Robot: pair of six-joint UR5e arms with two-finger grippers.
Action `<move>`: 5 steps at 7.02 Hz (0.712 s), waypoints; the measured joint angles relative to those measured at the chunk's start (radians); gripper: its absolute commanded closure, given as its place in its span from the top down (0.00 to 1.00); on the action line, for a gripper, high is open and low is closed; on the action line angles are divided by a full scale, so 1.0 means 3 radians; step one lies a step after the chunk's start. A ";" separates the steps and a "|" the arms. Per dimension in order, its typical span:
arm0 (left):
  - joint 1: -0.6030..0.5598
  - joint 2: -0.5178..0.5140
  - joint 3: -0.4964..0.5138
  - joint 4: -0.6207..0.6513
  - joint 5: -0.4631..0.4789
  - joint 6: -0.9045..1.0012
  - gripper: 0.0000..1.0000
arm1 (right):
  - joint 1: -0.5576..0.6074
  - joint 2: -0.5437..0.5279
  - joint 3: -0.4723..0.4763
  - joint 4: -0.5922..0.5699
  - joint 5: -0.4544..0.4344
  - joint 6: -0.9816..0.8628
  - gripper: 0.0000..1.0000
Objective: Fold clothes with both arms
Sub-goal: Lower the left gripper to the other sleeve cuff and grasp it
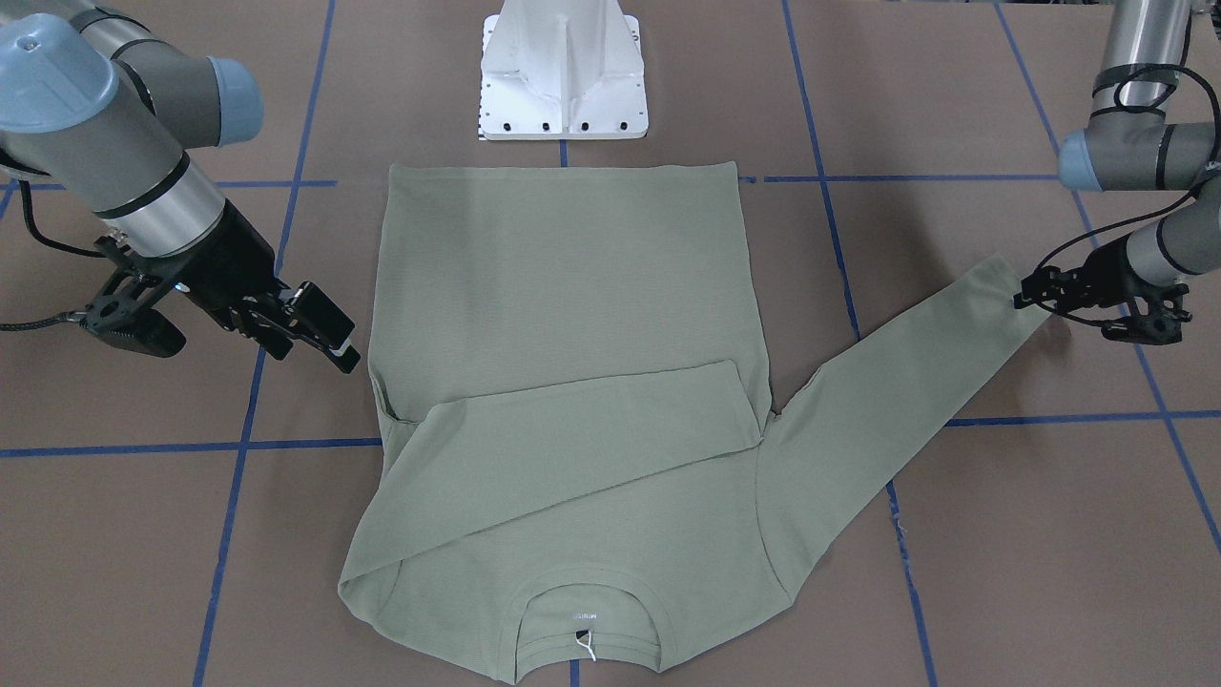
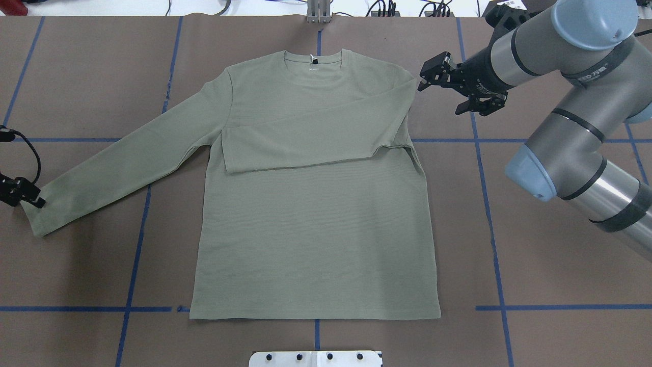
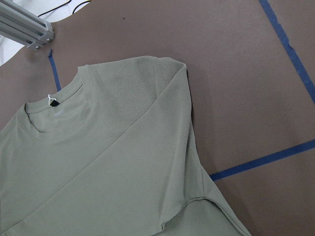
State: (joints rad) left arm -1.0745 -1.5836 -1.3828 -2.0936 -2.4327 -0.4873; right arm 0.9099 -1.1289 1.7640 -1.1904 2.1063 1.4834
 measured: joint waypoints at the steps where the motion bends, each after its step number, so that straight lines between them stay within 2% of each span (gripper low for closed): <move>1: -0.0002 -0.0003 -0.0015 0.0004 -0.0009 -0.0007 0.00 | 0.0002 0.0006 0.0009 0.0000 0.0001 0.0001 1.00; 5: 0.0008 -0.0004 -0.0305 0.0048 -0.0106 -0.0026 0.00 | 0.0008 -0.0011 0.0013 0.0000 0.0001 0.0005 1.00</move>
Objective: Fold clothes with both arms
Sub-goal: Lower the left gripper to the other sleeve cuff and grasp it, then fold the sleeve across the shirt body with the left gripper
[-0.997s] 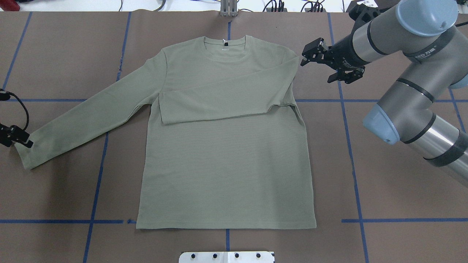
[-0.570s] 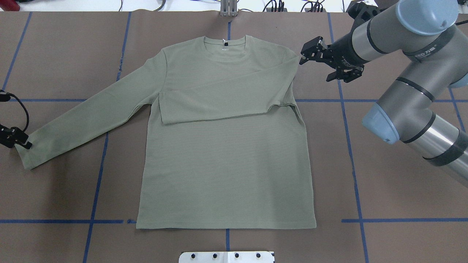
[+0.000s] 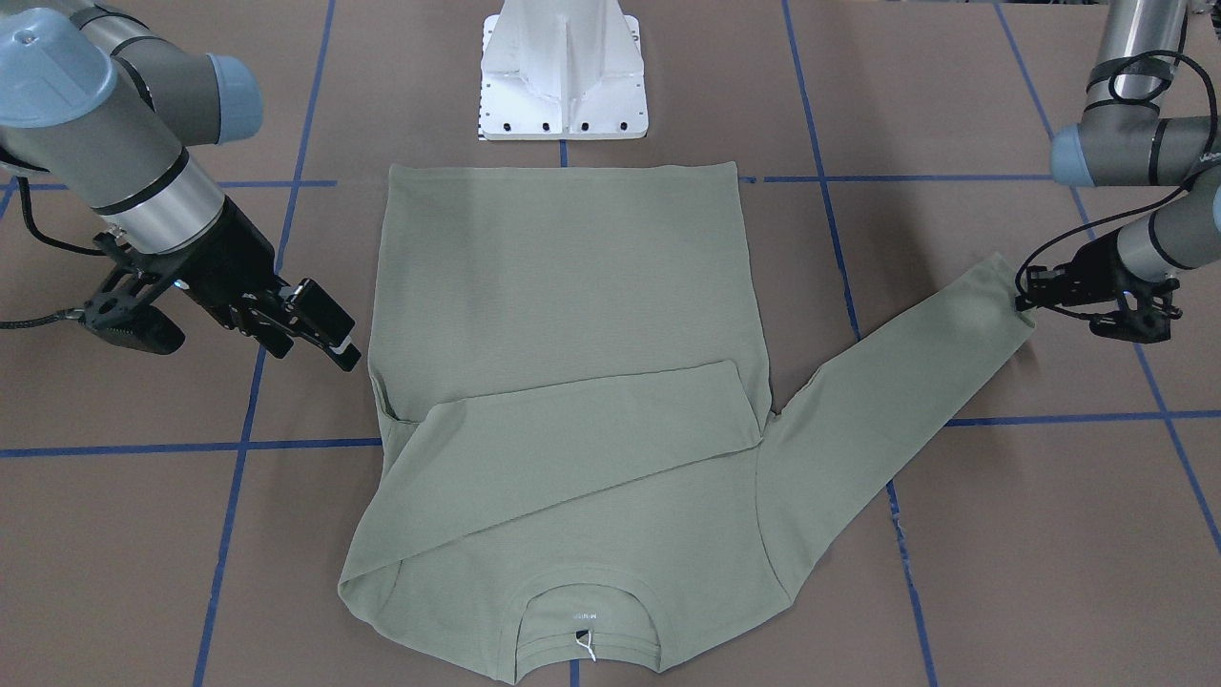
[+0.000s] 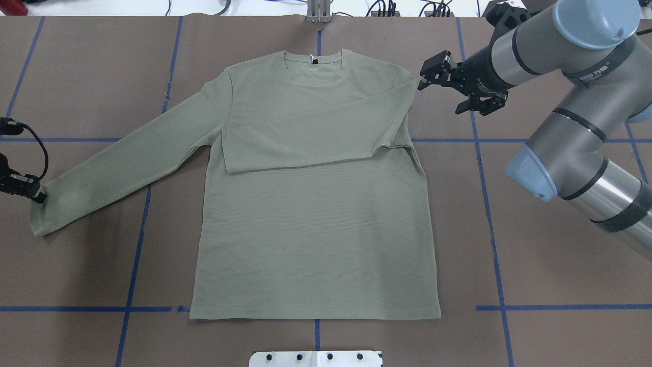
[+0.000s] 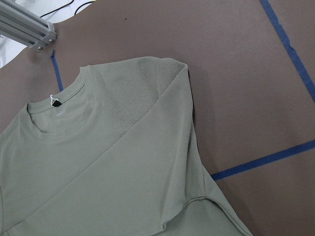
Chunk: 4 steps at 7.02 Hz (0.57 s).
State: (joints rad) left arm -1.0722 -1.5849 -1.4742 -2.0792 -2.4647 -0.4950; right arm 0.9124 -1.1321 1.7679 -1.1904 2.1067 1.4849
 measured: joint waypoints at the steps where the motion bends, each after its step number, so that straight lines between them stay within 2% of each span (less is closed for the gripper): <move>1: -0.0004 0.0016 -0.0161 0.0009 -0.0104 -0.0056 0.00 | 0.0015 -0.0006 -0.0002 -0.0001 0.0011 -0.0001 1.00; 3: 0.0003 -0.0087 -0.0562 0.0011 -0.0248 -0.0548 0.00 | 0.0120 -0.0056 -0.0004 -0.0006 0.0060 -0.0051 1.00; 4: 0.0037 -0.0318 -0.0683 0.0008 -0.0268 -0.0964 0.00 | 0.0194 -0.0148 -0.0005 -0.0003 0.0107 -0.0221 1.00</move>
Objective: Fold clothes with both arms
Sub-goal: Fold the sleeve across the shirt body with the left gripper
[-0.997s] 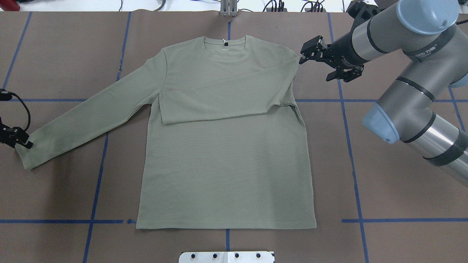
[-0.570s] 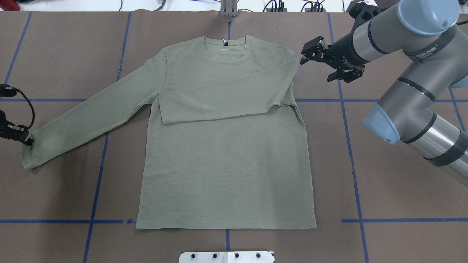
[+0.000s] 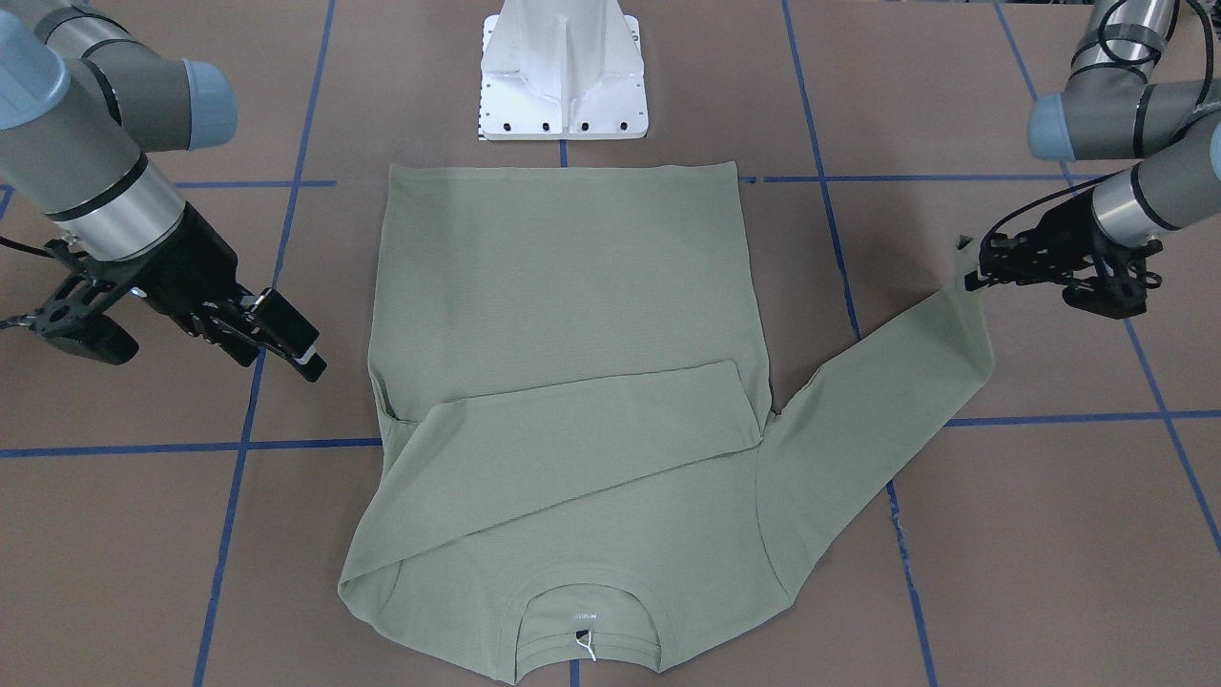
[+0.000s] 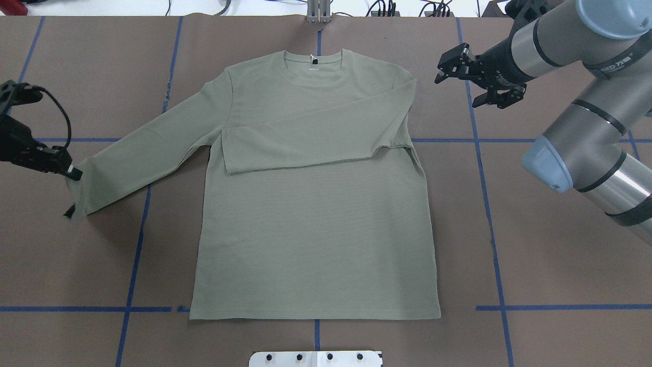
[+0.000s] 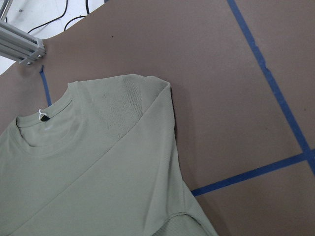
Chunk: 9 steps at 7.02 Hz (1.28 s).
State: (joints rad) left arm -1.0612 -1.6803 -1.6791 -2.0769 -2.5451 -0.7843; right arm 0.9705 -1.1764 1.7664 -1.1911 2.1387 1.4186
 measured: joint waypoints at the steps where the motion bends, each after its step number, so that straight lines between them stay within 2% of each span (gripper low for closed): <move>1: 0.0113 -0.0324 -0.0041 -0.0005 0.0007 -0.0495 0.00 | 0.0114 -0.0135 0.0000 0.0010 0.0099 -0.0251 1.00; 2: 0.0340 -0.0747 -0.0036 -0.0008 0.0126 -0.1095 0.00 | 0.0272 -0.0273 -0.0003 0.0015 0.0260 -0.0505 1.00; 4: 0.0824 -0.1557 0.0120 -0.0010 0.0658 -0.1883 0.00 | 0.0515 -0.0506 -0.0009 0.0026 0.0491 -0.0865 1.00; 5: 0.0945 -0.1964 0.0399 -0.0023 0.0791 -0.2013 0.00 | 0.0567 -0.0589 -0.0006 0.0030 0.0535 -0.0942 1.00; 7: 0.1182 -0.2839 0.1324 -0.0170 0.1210 -0.2217 0.00 | 0.0629 -0.0674 0.0004 0.0035 0.0607 -0.0982 1.00; 9: 0.1344 -0.3239 0.1990 -0.0594 0.1638 -0.2324 0.00 | 0.0647 -0.0692 0.0007 0.0034 0.0622 -0.0986 1.00</move>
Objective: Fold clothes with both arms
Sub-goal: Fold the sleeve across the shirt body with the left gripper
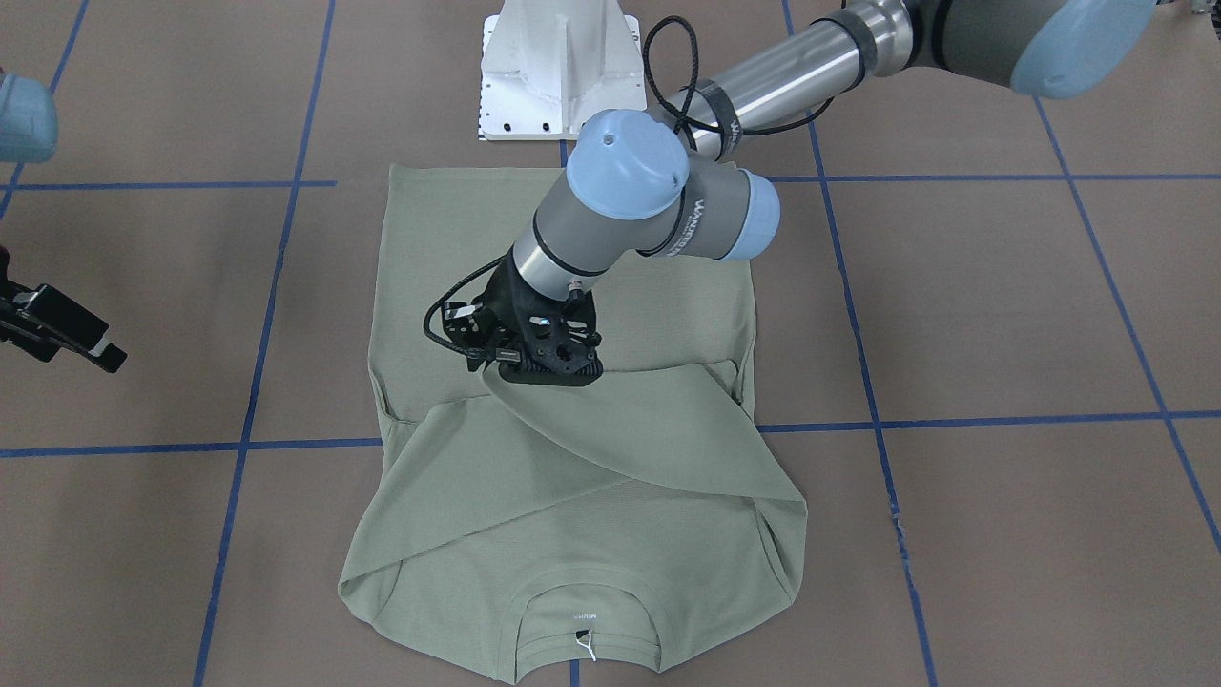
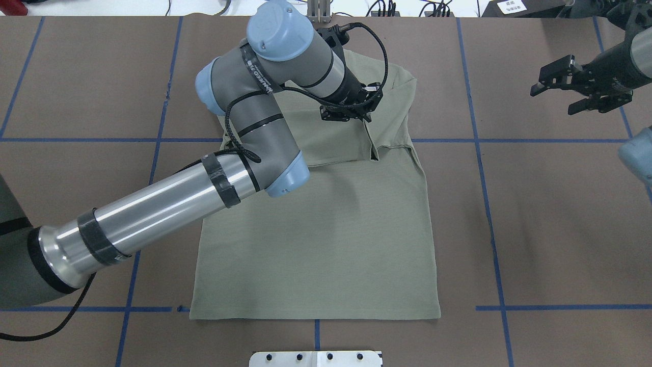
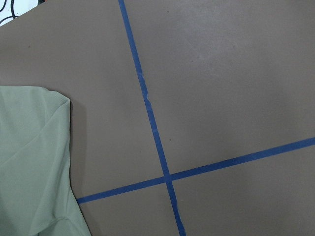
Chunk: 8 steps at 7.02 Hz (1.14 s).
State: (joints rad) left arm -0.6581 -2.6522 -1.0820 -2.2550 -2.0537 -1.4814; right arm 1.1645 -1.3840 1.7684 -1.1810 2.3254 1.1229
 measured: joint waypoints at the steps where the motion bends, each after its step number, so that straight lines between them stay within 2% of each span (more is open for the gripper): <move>1: 0.0041 -0.0129 0.0217 -0.0108 0.0134 -0.0010 0.00 | 0.0000 0.0001 -0.0004 0.0000 -0.0003 0.0000 1.00; 2: 0.0068 -0.0193 0.0339 -0.0194 0.0234 -0.0012 0.00 | 0.0000 0.0004 -0.0007 -0.0001 -0.0002 0.0000 1.00; 3: 0.0101 -0.0257 0.0465 -0.0316 0.0381 -0.0016 0.05 | 0.0001 0.0005 -0.0007 0.0000 0.0001 0.0000 1.00; 4: 0.0138 -0.0335 0.0602 -0.0420 0.0527 -0.0024 0.16 | 0.0003 0.0006 -0.0007 -0.0001 0.0004 0.0000 1.00; 5: 0.0164 -0.0385 0.0672 -0.0468 0.0597 -0.0032 0.58 | 0.0004 0.0004 -0.0004 -0.0001 0.0005 0.0000 1.00; 7: 0.0211 -0.0457 0.0710 -0.0500 0.0637 -0.0079 0.78 | 0.0004 -0.0006 0.0000 -0.0001 0.0006 0.0000 1.00; 8: 0.0222 -0.0465 0.0707 -0.0510 0.0640 -0.0095 0.78 | 0.0004 -0.0007 -0.0003 -0.0001 0.0004 0.0001 1.00</move>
State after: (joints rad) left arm -0.5914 -2.7918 -0.8698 -2.4081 -1.8617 -1.5098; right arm 1.1658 -1.3859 1.7675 -1.1812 2.3267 1.1232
